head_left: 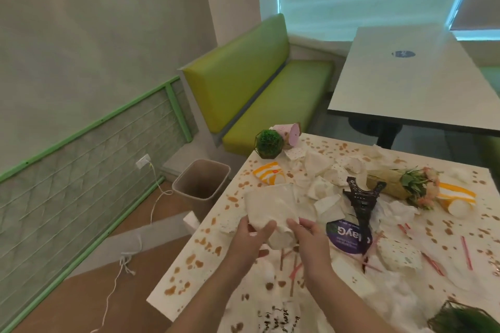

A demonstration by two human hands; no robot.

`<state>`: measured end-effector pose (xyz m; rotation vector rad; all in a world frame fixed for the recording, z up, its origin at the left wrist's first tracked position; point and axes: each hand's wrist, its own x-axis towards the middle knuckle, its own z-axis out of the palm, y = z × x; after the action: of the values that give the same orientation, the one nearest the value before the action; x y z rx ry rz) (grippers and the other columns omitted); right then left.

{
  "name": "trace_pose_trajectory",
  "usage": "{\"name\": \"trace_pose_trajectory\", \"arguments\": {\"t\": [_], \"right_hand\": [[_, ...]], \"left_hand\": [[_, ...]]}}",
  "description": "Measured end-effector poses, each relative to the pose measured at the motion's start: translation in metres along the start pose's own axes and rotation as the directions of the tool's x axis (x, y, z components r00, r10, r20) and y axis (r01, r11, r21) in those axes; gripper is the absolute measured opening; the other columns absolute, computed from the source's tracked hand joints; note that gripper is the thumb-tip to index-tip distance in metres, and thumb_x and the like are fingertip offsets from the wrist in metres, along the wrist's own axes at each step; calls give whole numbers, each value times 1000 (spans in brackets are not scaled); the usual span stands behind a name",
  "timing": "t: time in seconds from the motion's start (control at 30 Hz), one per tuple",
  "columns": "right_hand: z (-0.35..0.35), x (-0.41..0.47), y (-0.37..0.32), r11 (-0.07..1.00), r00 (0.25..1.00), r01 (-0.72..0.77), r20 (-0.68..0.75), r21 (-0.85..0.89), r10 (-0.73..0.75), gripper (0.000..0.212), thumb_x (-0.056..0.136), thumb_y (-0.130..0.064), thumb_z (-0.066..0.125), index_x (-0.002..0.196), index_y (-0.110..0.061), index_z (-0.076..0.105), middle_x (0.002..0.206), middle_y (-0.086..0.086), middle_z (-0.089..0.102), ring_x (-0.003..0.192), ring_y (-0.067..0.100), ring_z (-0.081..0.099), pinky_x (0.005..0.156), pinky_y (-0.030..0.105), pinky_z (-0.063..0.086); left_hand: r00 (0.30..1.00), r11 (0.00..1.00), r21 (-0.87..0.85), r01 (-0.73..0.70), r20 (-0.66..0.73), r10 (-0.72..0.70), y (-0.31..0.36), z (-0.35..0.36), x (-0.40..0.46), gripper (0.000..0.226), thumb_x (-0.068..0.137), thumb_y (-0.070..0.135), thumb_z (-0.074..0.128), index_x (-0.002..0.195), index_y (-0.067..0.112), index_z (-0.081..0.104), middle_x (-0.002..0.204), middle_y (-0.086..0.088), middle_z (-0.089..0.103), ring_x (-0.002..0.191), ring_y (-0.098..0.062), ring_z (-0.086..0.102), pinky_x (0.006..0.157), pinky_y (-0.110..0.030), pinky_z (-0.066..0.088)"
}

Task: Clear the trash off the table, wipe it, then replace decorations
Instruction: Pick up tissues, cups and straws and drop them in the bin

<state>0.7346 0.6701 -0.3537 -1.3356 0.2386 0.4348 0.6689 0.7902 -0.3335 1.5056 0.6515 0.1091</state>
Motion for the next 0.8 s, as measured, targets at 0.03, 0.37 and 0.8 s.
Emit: {"name": "trace_pose_trajectory", "arguments": {"t": [0.03,0.37,0.8], "right_hand": [[21,3,4,1000,1000,-10,-6,0,10,23,86,-17,73,105,-9,63,95,7,68,85,21,64,75,34,52],[151,49,33,996,998,-48,-37,-78,45,25,80,-24,80,98,-11,68,92,4,72,84,22,70,70,31,58],[213,149,29,955,989,-110,64,-275,133,19,90,-6,63,109,-11,65,95,9,69,77,24,71,79,41,60]], "left_hand": [[1000,1000,5,8,20,-8,1,-16,8,41,83,44,73,114,33,48,115,5,61,100,-11,65,82,-32,59],[995,999,-46,7,-99,-11,8,-120,89,57,86,34,72,132,21,43,115,3,60,98,-9,63,65,-18,54],[954,974,-199,113,-251,-162,2,-160,199,58,85,30,75,131,23,41,114,4,61,102,-14,62,85,-32,56]]}}
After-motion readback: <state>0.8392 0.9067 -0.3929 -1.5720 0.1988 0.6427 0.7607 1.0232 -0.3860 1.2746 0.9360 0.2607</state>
